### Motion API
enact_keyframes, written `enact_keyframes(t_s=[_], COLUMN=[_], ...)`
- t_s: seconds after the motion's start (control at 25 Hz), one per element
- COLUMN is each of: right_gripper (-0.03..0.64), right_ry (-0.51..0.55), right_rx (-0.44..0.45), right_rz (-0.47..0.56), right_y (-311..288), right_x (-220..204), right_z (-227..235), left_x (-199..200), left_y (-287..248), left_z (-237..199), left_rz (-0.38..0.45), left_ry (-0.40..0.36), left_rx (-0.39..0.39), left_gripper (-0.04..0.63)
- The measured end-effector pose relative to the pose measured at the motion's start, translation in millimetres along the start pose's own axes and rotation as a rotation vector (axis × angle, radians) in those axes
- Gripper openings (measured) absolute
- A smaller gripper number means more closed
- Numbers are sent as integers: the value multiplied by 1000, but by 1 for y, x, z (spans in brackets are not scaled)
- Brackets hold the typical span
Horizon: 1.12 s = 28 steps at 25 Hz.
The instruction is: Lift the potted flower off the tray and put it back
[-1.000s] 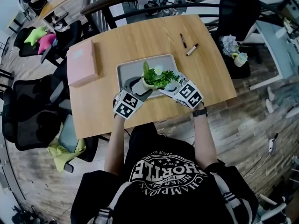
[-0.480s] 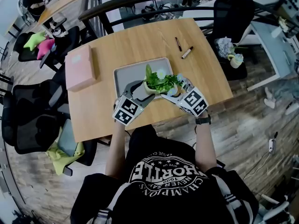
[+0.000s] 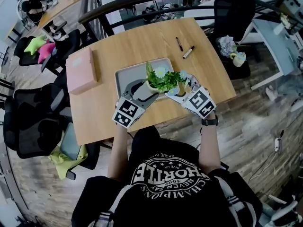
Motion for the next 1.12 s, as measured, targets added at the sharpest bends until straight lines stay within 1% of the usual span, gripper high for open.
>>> enact_keyframes(t_s=[0.2, 0.36, 0.56, 0.72, 0.88, 1.12], right_gripper=[365, 364, 364, 364, 364, 364], right_ry=[-15, -30, -38, -26, -39, -39], right_rx=[-4, -8, -6, -9, 7, 27], right_rz=[34, 54, 83, 100, 118, 129], right_y=[10, 13, 16, 20, 21, 17], right_x=[2, 0, 4, 12, 18, 23], right_z=[-1, -4, -6, -8, -5, -11], left_x=[4, 6, 16, 16, 24, 20], left_y=[6, 11, 17, 23, 28, 36], left_z=[2, 6, 8, 5, 2, 1], left_rz=[15, 8, 45, 53, 74, 72], left_ry=[8, -15, -28, -18, -21, -13], left_rx=[-15, -13, -21, -11, -5, 11], left_gripper=[314, 314, 314, 314, 314, 313])
Point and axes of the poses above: the fingertips, and each gripper's own axes: y backward along the fingers, z to its right, x out of its top, the point moved 1 cm from there along y, backward along the fingers, and after that the axes turned 6 degrees about -z, right-handed, at the moved point
